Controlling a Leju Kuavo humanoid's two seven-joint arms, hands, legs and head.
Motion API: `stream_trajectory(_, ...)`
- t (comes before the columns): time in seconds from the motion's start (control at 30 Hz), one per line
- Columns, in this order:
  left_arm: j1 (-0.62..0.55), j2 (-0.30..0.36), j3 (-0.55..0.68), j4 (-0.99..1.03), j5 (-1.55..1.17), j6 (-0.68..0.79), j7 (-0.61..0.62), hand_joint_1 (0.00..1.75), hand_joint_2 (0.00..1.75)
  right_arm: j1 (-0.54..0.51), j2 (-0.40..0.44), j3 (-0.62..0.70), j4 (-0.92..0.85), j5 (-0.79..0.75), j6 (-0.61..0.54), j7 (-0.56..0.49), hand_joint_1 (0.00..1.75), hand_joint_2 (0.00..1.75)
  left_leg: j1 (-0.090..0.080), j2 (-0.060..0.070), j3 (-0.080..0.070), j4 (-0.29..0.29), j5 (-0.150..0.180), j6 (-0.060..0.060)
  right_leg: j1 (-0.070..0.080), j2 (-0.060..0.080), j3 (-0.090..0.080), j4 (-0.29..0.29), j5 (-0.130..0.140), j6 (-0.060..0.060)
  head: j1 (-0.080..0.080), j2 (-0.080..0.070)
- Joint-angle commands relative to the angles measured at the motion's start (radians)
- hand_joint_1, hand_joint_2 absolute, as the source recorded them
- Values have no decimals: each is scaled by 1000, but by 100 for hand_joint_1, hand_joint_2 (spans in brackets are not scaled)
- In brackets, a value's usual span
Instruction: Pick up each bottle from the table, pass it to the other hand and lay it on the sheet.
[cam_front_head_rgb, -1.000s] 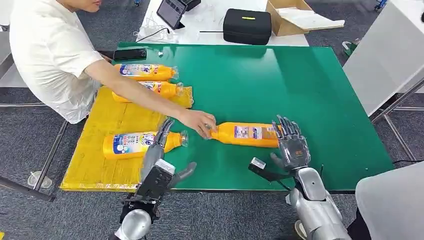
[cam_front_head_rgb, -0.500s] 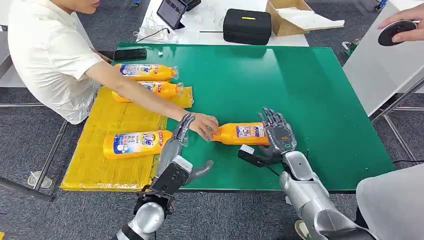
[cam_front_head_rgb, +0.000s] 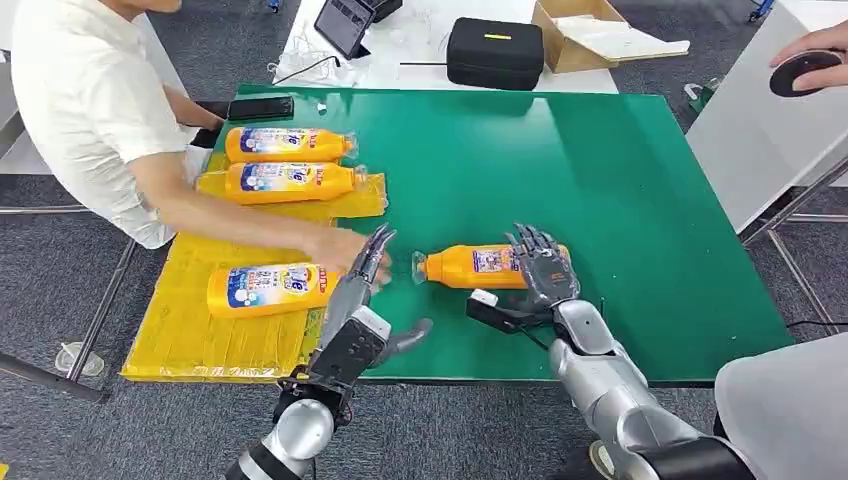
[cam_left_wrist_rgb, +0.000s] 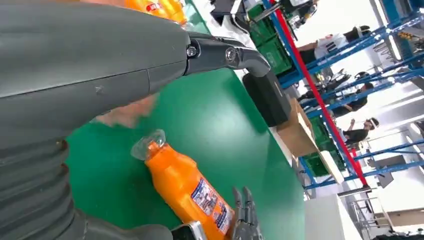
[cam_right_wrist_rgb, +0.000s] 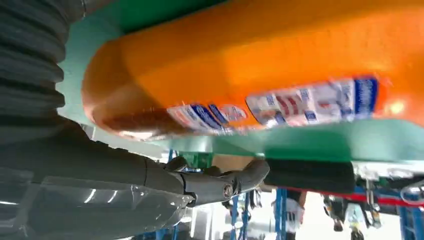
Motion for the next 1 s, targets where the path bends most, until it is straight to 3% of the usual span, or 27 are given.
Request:
stream_trajectory(0.03, -42, 34, -33, 56, 12, 11, -5, 0, 175, -49, -35, 32, 123, 12, 98, 69, 0, 175, -1, 1, 6, -1, -1, 1, 0, -1, 5, 0, -1, -2, 0, 0)
stream_trajectory(0.23, -31, 44, -25, 45, 8, 27, 0, 0, 175, -35, -78, 34, 124, 41, 94, 150, 0, 175, 0, -2, 4, -1, 0, 1, 0, -4, 4, -1, -1, -1, 0, 0)
stream_trajectory(0.63, -36, 45, -25, 50, 6, 31, -5, 0, 175, -41, -96, 0, 146, 17, 129, 165, 0, 175, 0, -1, 5, -1, 0, 1, 0, -2, 6, -1, 0, -1, 0, 0)
stream_trajectory(0.77, -42, 44, -24, 59, 12, 33, -12, 0, 175, -27, -94, -25, 153, -12, 149, 123, 0, 175, 0, -1, 6, -1, 0, 1, 0, -2, 6, -2, 0, 0, 0, 0)
stream_trajectory(1.0, -50, 38, -28, 73, 18, 33, -26, 0, 175, -28, -41, -34, 138, -14, 19, 39, 0, 175, 0, 0, 8, -1, 0, 1, 1, -2, 8, -2, 0, -1, 0, 0)
